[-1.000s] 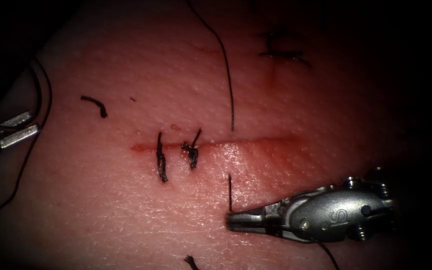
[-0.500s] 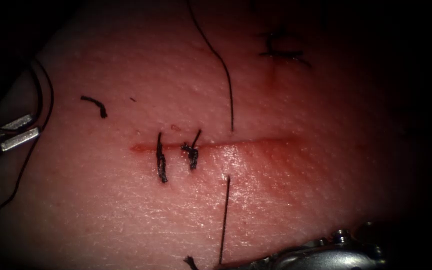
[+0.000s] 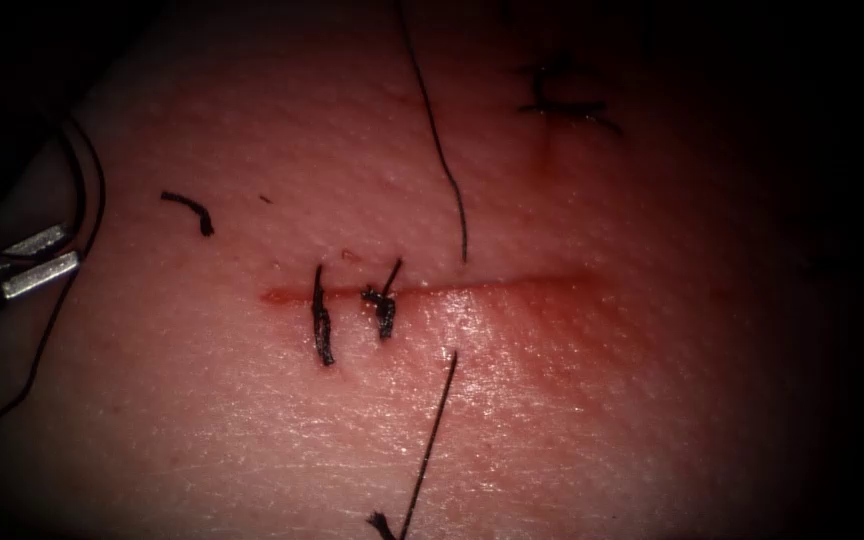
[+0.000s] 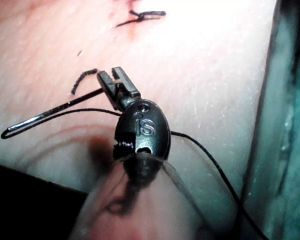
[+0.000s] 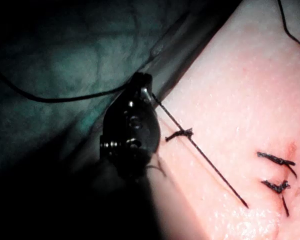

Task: Wound Closure
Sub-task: With the right gripper pull the suture through the wound until a short tail remains on top

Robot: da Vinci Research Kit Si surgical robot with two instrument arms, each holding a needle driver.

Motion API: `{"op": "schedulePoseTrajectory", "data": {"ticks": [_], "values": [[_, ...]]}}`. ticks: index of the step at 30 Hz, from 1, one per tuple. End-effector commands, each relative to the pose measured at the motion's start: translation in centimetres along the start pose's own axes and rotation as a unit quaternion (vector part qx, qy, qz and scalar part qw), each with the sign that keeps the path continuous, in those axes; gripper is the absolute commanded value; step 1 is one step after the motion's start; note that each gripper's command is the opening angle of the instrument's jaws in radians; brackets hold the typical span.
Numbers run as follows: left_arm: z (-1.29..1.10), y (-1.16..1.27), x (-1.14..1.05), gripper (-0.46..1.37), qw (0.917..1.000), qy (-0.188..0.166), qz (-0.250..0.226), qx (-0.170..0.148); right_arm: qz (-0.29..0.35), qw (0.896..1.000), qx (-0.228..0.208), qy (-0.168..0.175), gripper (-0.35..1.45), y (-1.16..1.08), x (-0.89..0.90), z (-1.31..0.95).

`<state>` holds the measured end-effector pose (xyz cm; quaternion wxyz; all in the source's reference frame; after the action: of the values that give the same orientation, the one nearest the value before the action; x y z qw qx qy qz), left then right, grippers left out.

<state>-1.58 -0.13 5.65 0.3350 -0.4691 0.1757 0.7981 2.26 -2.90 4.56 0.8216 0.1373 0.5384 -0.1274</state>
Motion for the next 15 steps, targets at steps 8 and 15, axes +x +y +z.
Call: {"op": "schedulePoseTrajectory", "data": {"ticks": [8,15], "values": [[0.02,0.00,0.01,-0.35,1.0000,-0.001,0.002,-0.003,0.012,0.999,0.036,0.008,-0.35,-0.22,0.16,0.20],[0.02,0.00,0.01,-0.35,1.0000,-0.001,0.002,-0.003,0.028,0.997,0.063,0.020,-0.35,-0.43,0.24,0.29]]}}
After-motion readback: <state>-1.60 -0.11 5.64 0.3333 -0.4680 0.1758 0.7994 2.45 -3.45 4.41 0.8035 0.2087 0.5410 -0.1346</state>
